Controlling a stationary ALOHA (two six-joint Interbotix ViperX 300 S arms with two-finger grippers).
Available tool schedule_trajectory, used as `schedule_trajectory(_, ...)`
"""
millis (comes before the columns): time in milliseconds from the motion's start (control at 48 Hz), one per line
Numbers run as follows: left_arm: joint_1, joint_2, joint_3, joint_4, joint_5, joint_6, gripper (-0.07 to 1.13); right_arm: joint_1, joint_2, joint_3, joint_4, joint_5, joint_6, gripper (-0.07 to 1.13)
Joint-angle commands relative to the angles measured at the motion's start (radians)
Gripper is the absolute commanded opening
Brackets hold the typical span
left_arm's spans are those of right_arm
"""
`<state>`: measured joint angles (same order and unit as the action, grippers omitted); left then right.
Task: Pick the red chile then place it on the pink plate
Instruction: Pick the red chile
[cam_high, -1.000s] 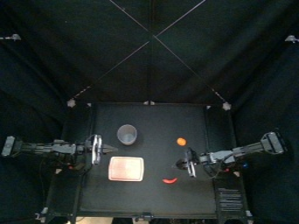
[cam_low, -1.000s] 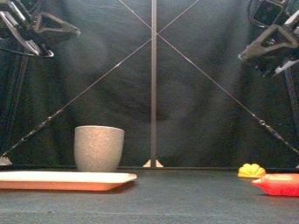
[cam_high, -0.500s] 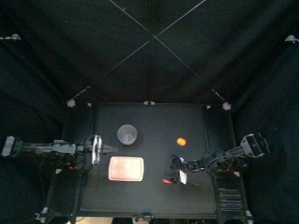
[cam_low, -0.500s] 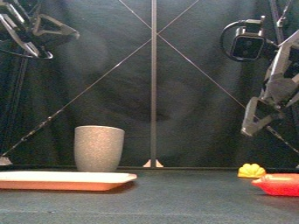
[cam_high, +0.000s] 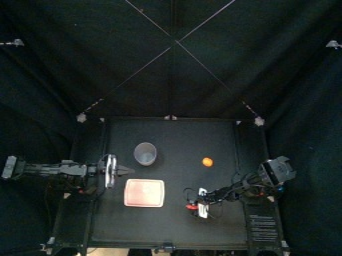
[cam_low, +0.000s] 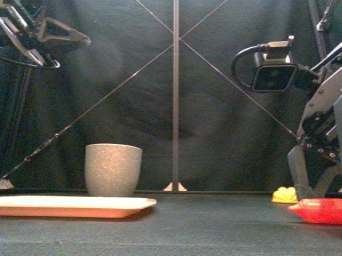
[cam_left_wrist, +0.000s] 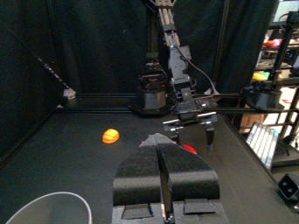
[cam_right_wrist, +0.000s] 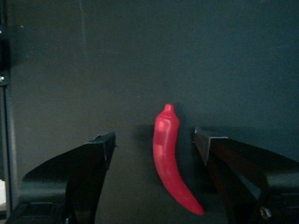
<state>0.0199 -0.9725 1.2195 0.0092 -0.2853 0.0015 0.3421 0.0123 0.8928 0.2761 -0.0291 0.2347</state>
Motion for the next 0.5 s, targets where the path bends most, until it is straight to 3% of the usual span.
schedule_trajectory(21,0.002,0.003,-0.012,0.002,-0.003,0.002,-0.02,0.0,0.011,-0.029,0.003,0.015,0.002,1.02)
schedule_trajectory(167,0.005,0.003,-0.011,0.002,-0.003,0.002,-0.02,-0.003,0.023,-0.04,-0.002,0.049,0.002,0.96)
schedule_trajectory(396,0.014,0.003,-0.008,0.002,-0.003,0.002,-0.02,-0.005,0.023,-0.041,-0.003,0.071,0.0,0.53)
schedule_trajectory(500,0.014,0.003,-0.008,0.002,-0.003,0.002,-0.02,-0.006,0.017,-0.051,-0.014,0.067,-0.003,0.46)
